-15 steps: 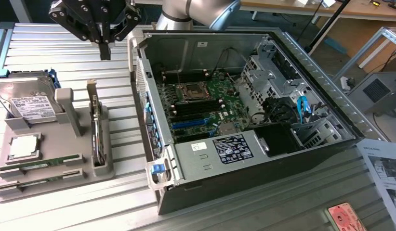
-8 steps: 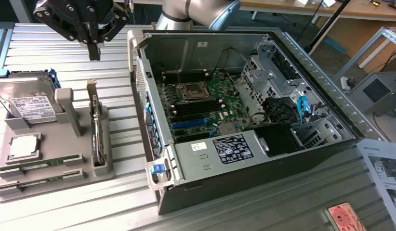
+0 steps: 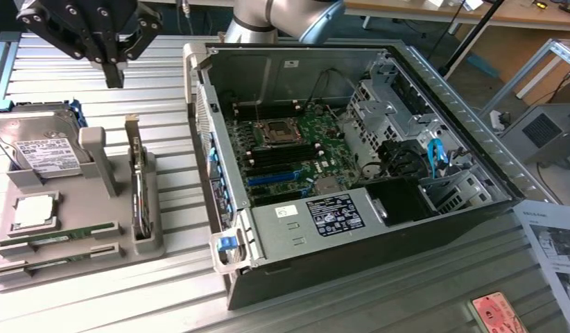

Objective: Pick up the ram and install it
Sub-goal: 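Reach for the ram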

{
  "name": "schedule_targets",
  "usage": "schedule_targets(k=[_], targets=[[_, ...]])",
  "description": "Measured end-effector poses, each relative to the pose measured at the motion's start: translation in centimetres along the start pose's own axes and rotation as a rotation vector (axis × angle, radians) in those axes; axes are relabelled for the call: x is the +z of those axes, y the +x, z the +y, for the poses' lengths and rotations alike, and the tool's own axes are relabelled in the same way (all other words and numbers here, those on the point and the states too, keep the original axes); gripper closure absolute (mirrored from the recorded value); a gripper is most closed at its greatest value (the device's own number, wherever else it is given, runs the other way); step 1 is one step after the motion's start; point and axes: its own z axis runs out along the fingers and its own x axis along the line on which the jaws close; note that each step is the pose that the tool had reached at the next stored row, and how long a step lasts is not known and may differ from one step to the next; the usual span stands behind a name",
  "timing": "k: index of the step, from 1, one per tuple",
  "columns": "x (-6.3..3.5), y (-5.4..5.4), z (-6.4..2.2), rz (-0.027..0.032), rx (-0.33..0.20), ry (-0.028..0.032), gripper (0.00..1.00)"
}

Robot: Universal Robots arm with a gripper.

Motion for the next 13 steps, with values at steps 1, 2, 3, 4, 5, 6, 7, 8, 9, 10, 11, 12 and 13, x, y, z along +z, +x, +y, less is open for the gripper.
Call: schedule_targets(k=[1,2,3,4,5,6,7,8,9,10,11,12,13], targets=[[0.00,0.3,-0.02,0.0000,0.000,-0.0001,0.89],[-0.01,0.5,-0.04,0.0000,0.000,0.0000,0.89],[-0.01,0.8,-0.06,-0.0001,0.000,-0.0001,0.89],[-0.03,1.1,-0.08,0.0000,0.000,0.0000,0.89],[-0.03,1.3,-0.10,0.0000,0.000,0.0000,0.89],[-0.04,1.6,-0.12,0.0000,0.000,0.0000,0.89],[-0.04,1.8,-0.14,0.0000,0.000,-0.0001,0.89],[-0.05,2.0,-0.16,-0.0001,0.000,0.0000,0.89],[-0.05,2.3,-0.17,-0.0001,0.000,-0.0001,0.89],[-0.06,2.7,-0.20,-0.0001,0.000,-0.0001,0.89],[-0.07,3.0,-0.23,-0.0001,0.000,-0.0001,0.89],[-0.08,3.3,-0.24,0.0000,0.000,0.0000,0.89],[-0.08,3.7,-0.28,0.0000,0.000,0.0000,0.89]])
